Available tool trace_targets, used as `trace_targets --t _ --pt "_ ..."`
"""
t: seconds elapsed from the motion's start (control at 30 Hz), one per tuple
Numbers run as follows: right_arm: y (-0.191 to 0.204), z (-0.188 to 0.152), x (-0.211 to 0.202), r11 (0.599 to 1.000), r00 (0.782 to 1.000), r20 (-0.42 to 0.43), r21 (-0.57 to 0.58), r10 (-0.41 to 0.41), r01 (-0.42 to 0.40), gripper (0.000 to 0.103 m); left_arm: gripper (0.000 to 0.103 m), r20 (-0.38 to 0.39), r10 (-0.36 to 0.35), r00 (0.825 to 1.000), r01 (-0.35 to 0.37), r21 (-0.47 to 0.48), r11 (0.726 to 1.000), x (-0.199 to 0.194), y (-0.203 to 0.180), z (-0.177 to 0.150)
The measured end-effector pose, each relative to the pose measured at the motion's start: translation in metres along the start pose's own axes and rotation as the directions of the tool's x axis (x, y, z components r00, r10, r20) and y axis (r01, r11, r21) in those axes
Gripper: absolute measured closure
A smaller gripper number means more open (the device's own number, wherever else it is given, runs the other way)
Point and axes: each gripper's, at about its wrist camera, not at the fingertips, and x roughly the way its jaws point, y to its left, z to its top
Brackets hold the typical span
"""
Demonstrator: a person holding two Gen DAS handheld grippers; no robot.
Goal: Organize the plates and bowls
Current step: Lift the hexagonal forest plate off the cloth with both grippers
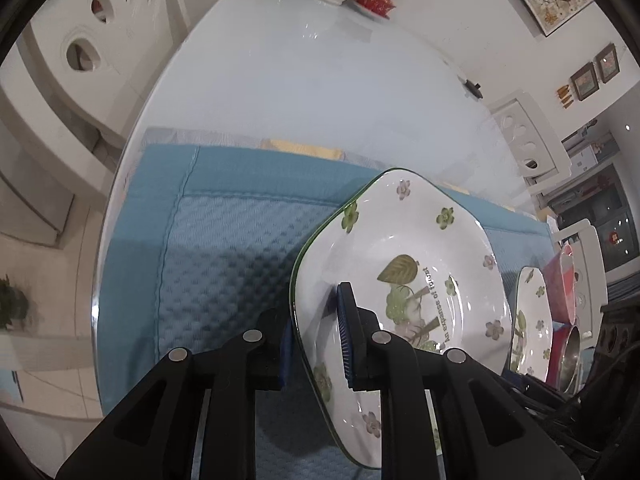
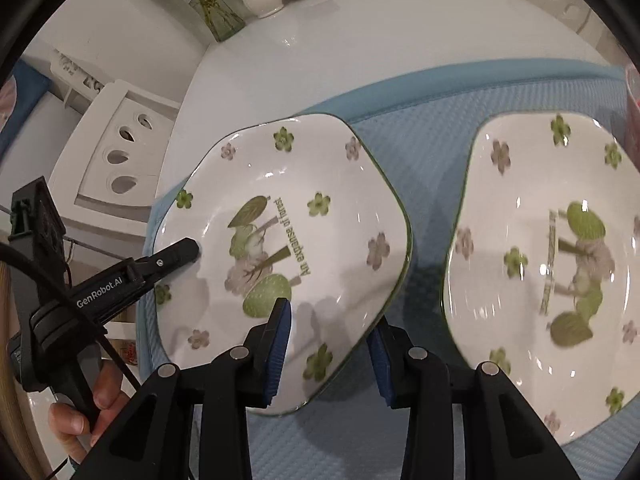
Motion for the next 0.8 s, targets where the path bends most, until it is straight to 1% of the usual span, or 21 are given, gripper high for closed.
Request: trace_targets --t 0.07,0.13,0.17,0.27,0.3,0.37,0.47,0.57,0.63,0.7,0.8 --pt "0.01 0.0 0.006 0.996 0.999 0.002 -0.079 -0.046 0.046 0.066 0.088 0.028 0.005 1.0 -0.006 0.031 0.999 -0.006 -0.004 -0.004" --pt "0.018 -0.004 0.008 0.984 0.998 0.017 -0.164 -0.06 0.062 0.066 0.088 0.052 0.024 0.998 -0.026 0.055 0.998 -0.014 -0.007 -0.009" --pt "0.023 -0.006 0.006 0.977 0.998 0.038 -0.202 -0.057 0.063 0.066 0.088 0.056 0.028 0.998 -0.031 0.046 0.998 -0.017 -0.003 -0.012" --pt "0.036 -0.012 0.002 0.951 0.996 0.06 -0.299 -0.067 0.082 0.066 0.088 0.062 0.0 0.998 0.001 -0.021 1.0 -0.026 0.013 -0.027" --pt "0.042 -0.015 0.002 0.94 0.996 0.059 -0.332 -0.068 0.084 0.066 0.088 0.066 0.003 0.998 -0.001 -0.038 0.999 -0.029 0.016 -0.032" --pt "0.049 -0.02 0.0 0.93 0.998 0.036 -0.364 -0.043 0.053 0.066 0.088 0.077 0.013 0.997 -0.008 -0.059 0.998 -0.041 0.023 -0.044" --pt "0.05 -0.029 -0.001 0.926 1.0 -0.004 -0.377 -0.006 0.004 0.066 0.088 0.075 0.014 0.997 -0.008 -0.075 0.997 -0.051 0.03 -0.059" --pt "0.042 -0.034 0.006 0.935 0.998 -0.061 -0.355 -0.003 -0.019 0.066 0.088 0.057 0.015 0.998 -0.01 -0.088 0.996 -0.05 0.035 -0.064" --pt "0.032 -0.029 0.004 0.955 0.998 -0.063 -0.295 0.023 -0.04 0.066 0.088 0.06 0.026 0.998 -0.02 -0.098 0.995 -0.049 0.038 -0.061" --pt "0.025 -0.02 0.007 0.968 0.997 -0.07 -0.248 0.029 -0.045 0.066 0.086 0.065 0.012 0.998 -0.005 -0.108 0.994 -0.046 0.04 -0.052" --pt "0.019 -0.004 0.017 0.981 0.996 -0.073 -0.184 0.055 -0.067 0.066 0.085 0.038 0.009 0.999 -0.005 -0.1 0.995 -0.032 0.041 -0.036"
